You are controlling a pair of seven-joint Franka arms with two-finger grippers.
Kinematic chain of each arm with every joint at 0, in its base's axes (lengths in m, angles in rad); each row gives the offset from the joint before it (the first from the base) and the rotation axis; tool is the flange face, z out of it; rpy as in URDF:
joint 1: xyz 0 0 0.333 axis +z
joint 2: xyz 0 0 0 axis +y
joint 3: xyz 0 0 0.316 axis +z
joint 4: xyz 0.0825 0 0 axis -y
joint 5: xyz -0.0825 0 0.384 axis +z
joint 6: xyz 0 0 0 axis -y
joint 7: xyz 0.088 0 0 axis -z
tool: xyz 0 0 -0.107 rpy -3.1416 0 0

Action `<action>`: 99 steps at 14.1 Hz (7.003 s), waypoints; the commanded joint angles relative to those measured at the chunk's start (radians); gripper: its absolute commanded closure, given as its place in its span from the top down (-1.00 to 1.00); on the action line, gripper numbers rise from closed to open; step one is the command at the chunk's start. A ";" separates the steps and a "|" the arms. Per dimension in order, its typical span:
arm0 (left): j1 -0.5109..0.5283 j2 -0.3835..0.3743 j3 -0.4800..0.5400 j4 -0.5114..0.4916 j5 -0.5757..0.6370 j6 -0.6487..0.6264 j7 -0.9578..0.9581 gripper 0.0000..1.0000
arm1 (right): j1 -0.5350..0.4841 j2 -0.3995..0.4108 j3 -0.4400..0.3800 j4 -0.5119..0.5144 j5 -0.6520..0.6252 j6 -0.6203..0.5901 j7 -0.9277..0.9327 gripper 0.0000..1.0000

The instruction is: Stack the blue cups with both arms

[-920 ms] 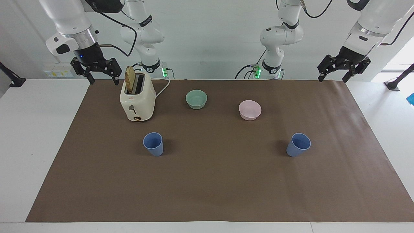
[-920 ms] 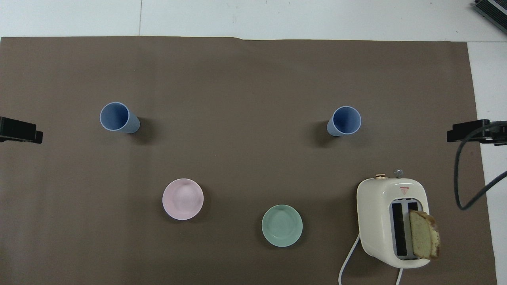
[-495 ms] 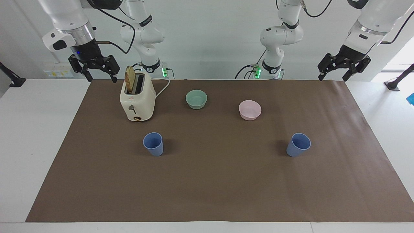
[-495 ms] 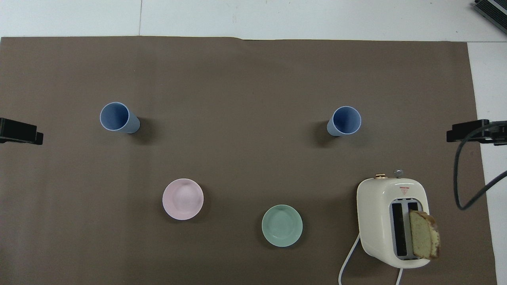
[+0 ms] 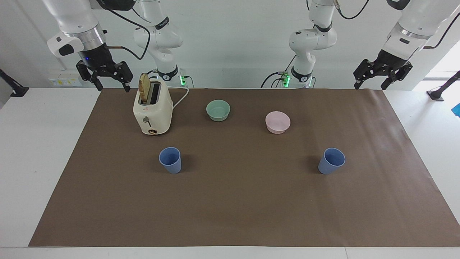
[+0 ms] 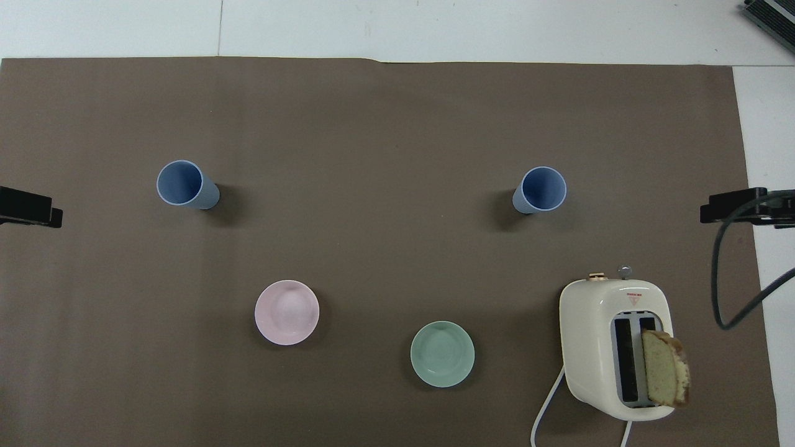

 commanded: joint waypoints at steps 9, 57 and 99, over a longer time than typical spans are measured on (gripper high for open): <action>0.000 0.000 0.007 -0.004 -0.003 0.036 0.005 1.00 | -0.017 -0.003 0.006 -0.002 0.003 0.024 0.012 1.00; -0.002 0.021 0.005 -0.035 -0.003 0.109 -0.049 1.00 | -0.015 -0.004 0.006 -0.003 0.003 0.026 0.015 1.00; -0.052 0.322 -0.002 -0.244 0.058 0.621 -0.228 -1.00 | -0.015 -0.004 0.006 -0.003 0.003 0.026 0.015 1.00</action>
